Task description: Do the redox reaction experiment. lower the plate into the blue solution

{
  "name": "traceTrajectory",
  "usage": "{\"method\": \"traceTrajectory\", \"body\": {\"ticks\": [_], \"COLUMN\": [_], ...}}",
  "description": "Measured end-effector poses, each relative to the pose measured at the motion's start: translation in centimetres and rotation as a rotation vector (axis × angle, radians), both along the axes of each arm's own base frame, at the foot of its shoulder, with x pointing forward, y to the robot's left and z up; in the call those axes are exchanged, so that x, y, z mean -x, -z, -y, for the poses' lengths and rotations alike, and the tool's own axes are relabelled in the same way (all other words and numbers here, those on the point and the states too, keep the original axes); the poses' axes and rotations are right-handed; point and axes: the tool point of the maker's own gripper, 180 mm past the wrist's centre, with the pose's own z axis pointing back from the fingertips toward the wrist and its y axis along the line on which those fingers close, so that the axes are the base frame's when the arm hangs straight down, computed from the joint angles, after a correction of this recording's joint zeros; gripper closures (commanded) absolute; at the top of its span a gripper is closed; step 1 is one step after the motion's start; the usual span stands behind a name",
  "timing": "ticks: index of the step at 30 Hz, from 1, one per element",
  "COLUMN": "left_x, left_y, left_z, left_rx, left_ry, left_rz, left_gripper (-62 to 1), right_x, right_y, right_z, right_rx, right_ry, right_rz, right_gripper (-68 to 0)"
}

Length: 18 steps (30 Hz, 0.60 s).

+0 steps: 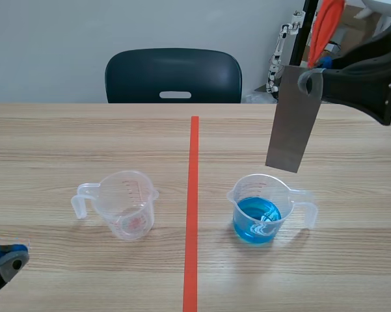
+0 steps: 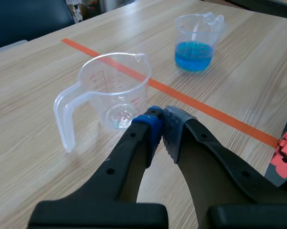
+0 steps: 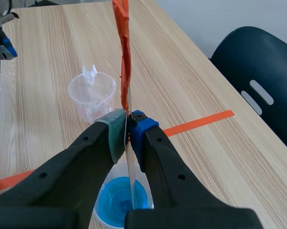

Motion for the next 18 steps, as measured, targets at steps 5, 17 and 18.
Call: {"method": "traceTrajectory", "body": {"ticks": [5,17,18], "left_x": [1.8,2.8,2.8], "left_y": [1.2,0.0,-0.1], "left_z": [0.1,1.6,1.8], "left_rx": [0.038,0.134,0.147], "left_ry": [-0.05,-0.206,-0.213], "left_rz": [0.04,0.24,0.245], "left_gripper": [-4.1,-51.7,-54.2], "right_x": [-0.2,-0.4,-0.4], "right_y": [1.3,3.8,3.9], "right_z": [-0.7,-2.5,-2.6], "right_rx": [0.019,0.047,0.051], "right_ry": [-0.001,-0.01,-0.013], "right_rz": [-0.009,-0.028,-0.024], "right_gripper": [-0.6,-0.6,-0.6]}}
